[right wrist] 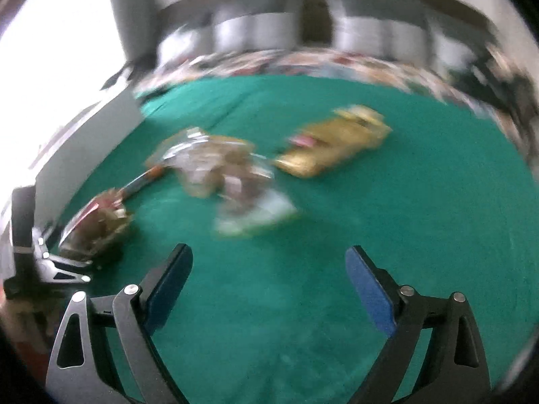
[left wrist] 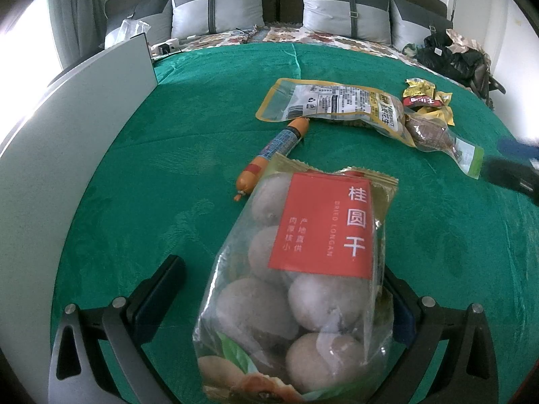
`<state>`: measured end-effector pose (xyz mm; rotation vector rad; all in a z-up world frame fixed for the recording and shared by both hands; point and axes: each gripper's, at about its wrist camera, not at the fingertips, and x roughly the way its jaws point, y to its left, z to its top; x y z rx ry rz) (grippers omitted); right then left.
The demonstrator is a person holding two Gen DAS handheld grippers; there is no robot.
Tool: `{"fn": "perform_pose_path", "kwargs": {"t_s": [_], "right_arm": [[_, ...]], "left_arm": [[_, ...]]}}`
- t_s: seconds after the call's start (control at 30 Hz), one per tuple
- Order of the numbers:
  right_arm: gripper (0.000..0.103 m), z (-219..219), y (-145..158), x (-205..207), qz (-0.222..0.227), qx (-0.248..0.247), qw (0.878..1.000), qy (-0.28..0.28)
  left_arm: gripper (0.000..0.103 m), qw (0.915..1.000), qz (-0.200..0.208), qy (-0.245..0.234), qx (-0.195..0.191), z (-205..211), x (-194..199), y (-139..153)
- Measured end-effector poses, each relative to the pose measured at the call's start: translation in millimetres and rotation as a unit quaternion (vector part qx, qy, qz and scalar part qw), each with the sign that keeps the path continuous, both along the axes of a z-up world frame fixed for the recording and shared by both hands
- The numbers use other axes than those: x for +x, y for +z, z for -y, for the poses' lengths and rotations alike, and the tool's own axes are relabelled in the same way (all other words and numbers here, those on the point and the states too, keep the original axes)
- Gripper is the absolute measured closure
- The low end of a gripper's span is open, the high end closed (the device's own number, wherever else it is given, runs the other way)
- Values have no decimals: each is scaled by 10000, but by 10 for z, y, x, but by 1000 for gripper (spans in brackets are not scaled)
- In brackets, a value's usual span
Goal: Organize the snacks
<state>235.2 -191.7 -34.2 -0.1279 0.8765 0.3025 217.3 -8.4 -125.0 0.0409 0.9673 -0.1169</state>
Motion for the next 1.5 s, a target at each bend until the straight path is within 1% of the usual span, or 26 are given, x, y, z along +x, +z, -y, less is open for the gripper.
{"fn": "perform_pose_path", "kwargs": {"t_s": [0.07,0.13,0.23,0.3,0.33,0.4,0.43,0.47,0.5,0.53,0.57,0.63,0.77,0.87,0.93,1.07,1.2,1.3,1.33,1.4,1.43,1.47,1.5], "right_arm": [[9,-265,-34,266,-155,-379,9990,156],[9,-412,-114,503,-329,-497,9981,167],[9,-479,-286,745,-685,-619,9957,-100],[10,-454,-358,784,-799,-626,9947,-173],[11,-452,-411,806,-942,-543,9939,-189],[13,-386,-433,764,-958,-505,9939,-223],[22,-341,-413,726,-921,-480,9943,-239],[40,-296,-389,692,-896,-479,9945,-258],[54,-236,-357,691,-879,-496,9945,-288],[69,-191,-342,679,-923,-476,9941,-322],[72,-130,-333,653,-1015,-293,9938,-332],[76,-56,-339,641,-1052,-158,9937,-347],[85,42,-352,408,-938,-106,9950,-339],[87,111,-345,232,-897,-12,9955,-296],[87,160,-356,50,-874,22,9959,-214],[87,273,-370,-281,-801,-94,9966,-154],[87,382,-351,-542,-750,22,9968,-278],[86,426,-385,-712,-547,80,9975,-447],[82,431,-403,-739,-489,94,9977,-469],[64,447,-458,-773,-429,178,9975,-542],[44,451,-461,-772,-374,201,9975,-559],[27,461,-461,-781,-361,183,9975,-580],[27,471,-467,-777,-366,158,9974,-600]], "left_arm": [[0,10000,2,-1,0,1,3,0],[0,10000,2,-2,1,-1,1,0],[0,10000,2,0,-1,-1,-2,0],[0,10000,2,-1,-1,-1,-2,-1],[0,10000,2,-1,-2,-1,-1,-1],[0,10000,3,-1,-1,-2,-3,-2],[0,10000,3,0,-1,-2,-1,-2],[0,10000,3,-1,0,-3,-3,-1],[0,10000,2,-1,0,-3,-3,-2],[0,10000,3,0,1,-3,-2,-2],[0,10000,3,0,-1,-4,-2,-3],[0,10000,3,-2,-1,-5,-2,-2],[0,10000,4,-4,0,-8,-4,-3],[0,10000,5,-2,2,-9,-2,-3],[0,10000,5,-4,2,-11,-3,-4],[0,10000,5,-9,0,-11,-5,-4],[0,10000,7,-8,3,-12,-6,-5],[0,10000,7,-11,0,-14,-5,-5],[0,10000,6,-11,0,-14,-5,-5],[0,10000,7,-12,0,-14,-6,-5],[0,10000,7,-12,0,-14,-5,-6],[0,10000,7,-12,0,-14,-7,-6],[0,10000,7,-12,0,-14,-6,-6]]}}
